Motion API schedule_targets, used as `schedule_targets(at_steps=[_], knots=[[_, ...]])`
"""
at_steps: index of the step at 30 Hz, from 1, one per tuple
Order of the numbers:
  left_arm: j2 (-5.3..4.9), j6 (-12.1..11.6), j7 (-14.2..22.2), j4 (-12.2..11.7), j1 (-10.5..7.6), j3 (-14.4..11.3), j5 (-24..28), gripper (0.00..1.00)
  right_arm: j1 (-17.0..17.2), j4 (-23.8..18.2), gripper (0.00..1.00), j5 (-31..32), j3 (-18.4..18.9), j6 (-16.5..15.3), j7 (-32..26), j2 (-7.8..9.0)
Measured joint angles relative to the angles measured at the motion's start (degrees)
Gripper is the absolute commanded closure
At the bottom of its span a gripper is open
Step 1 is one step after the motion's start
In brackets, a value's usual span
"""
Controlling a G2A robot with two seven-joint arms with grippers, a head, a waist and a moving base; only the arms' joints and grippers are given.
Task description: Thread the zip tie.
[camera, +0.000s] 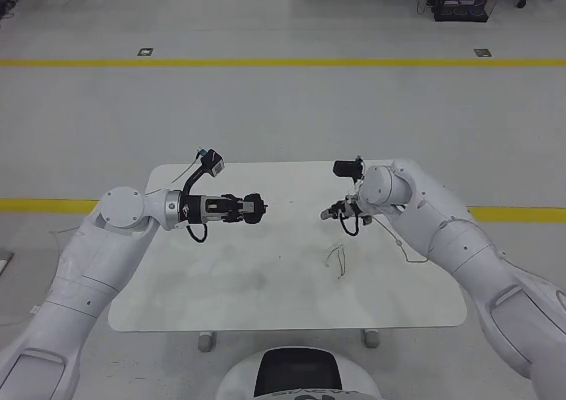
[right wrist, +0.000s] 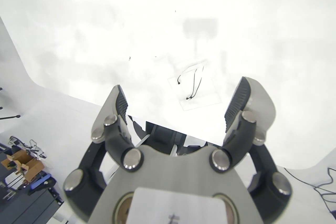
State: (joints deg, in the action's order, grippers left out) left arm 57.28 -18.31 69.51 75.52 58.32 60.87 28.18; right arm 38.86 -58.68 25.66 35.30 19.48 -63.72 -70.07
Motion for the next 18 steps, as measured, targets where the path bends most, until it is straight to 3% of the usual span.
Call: schedule_targets(at_steps=[15,18], knots=[[0.00,0.0,0.0,0.0,0.00,0.0,0.0,1.00,-2.5,13.9,0.00,11.8,2.7,0.0,-9.7,-8.82],[0.00,0.0,0.0,0.0,0.00,0.0,0.0,1.00,-2.5,13.9,0.00,12.2,2.6,0.0,-10.0,-8.95]])
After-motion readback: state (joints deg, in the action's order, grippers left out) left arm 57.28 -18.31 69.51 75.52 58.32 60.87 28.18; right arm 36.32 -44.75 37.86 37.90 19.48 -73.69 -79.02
